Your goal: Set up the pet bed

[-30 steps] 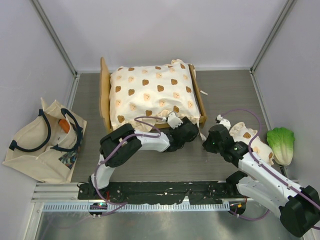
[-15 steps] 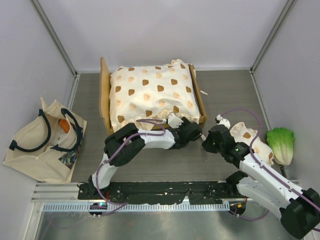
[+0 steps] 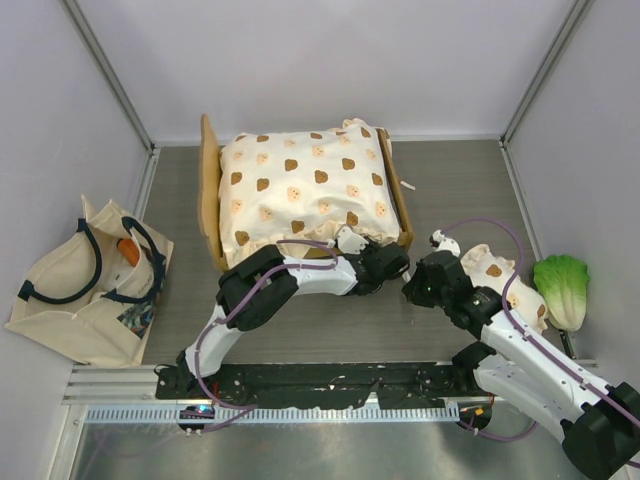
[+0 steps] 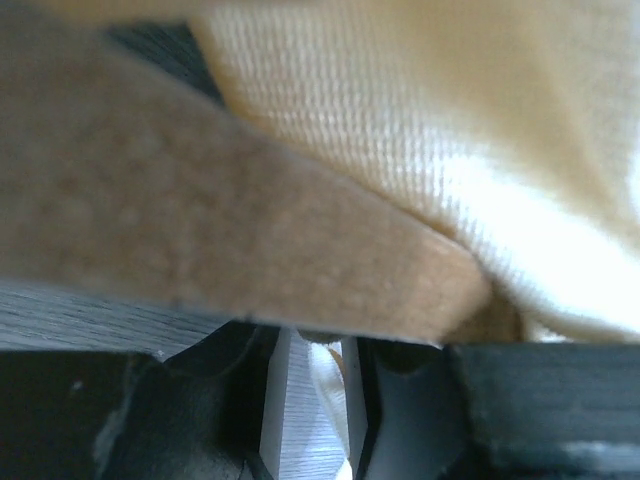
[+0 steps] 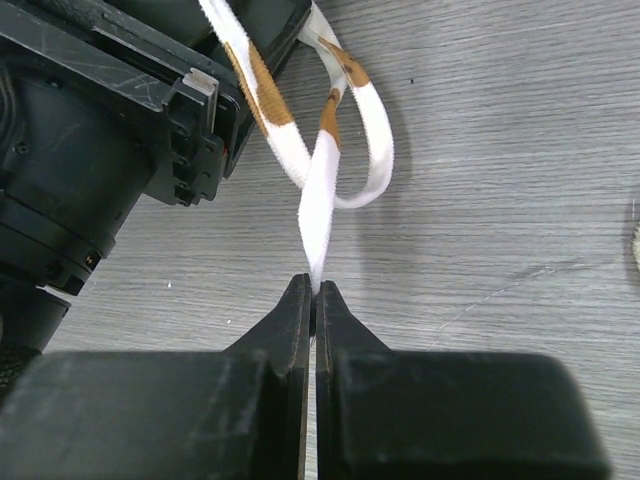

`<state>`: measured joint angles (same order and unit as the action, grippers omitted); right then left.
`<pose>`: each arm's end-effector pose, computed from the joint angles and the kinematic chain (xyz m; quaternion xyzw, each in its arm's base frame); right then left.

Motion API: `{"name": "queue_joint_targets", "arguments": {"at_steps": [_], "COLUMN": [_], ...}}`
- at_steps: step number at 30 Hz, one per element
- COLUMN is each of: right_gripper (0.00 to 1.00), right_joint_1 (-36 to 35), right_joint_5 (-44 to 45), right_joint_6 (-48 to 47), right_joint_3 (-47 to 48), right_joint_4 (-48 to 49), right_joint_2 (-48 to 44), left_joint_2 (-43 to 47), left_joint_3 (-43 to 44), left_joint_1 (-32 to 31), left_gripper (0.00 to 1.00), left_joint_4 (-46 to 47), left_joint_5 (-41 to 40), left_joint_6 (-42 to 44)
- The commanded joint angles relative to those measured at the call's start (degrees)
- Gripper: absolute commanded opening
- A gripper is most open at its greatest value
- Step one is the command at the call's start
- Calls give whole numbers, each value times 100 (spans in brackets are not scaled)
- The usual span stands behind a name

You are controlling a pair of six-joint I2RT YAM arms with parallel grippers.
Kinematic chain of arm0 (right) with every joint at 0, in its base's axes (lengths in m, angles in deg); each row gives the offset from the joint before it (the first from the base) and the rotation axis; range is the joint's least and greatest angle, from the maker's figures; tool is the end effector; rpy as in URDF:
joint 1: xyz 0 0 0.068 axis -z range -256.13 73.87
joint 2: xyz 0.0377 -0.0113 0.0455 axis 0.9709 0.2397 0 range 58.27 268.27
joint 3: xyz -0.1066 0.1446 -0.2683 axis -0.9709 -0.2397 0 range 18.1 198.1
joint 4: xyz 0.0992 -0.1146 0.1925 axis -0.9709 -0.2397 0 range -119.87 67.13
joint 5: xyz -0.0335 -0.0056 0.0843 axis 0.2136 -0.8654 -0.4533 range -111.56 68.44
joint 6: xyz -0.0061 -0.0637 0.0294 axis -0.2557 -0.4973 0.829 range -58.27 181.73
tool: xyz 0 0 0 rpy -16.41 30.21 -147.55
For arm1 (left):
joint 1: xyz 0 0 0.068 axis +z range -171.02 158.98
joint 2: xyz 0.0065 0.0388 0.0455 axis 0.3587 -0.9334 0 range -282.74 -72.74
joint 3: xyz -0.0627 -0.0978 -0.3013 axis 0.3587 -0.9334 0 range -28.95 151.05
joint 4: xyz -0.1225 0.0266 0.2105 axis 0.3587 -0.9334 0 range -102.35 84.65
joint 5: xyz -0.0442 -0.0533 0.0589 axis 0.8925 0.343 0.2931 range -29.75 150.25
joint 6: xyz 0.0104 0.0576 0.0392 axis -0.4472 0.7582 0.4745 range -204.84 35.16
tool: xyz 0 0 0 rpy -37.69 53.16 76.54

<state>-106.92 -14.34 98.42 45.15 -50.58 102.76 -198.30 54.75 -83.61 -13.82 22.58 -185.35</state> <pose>0.1088 0.0564 0.2308 0.0714 0.9201 0.1631 0.3489 0.2564 -0.4180 0.1710 -0.3929 0.8064 -0.2731 0.3475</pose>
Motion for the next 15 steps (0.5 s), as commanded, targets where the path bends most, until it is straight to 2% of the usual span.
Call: {"name": "queue_joint_targets", "arguments": {"at_steps": [1,9,11,15], "right_gripper": [1,1,1,1], "right_joint_1": [-24,-24,-24,-24], "right_joint_5": [-54,112,183,297], "right_joint_6": [-135,-135,-127,-144], "right_joint_3": [29,29,46,90], "right_joint_4": [204,230,230,248], "right_joint_2": [-28,7,24,112], "left_joint_2": [-549,-496,-426,-250], "left_joint_3": [-161,-135,-161,-283], "left_joint_1": [36,36,36,36], "left_gripper": [28,12,11,0], "left_joint_4": [-1016,-1122,-1131,-1130], "left_joint_5": [295,295,322,287], "left_joint_6": [-215,-57,22,251]}}
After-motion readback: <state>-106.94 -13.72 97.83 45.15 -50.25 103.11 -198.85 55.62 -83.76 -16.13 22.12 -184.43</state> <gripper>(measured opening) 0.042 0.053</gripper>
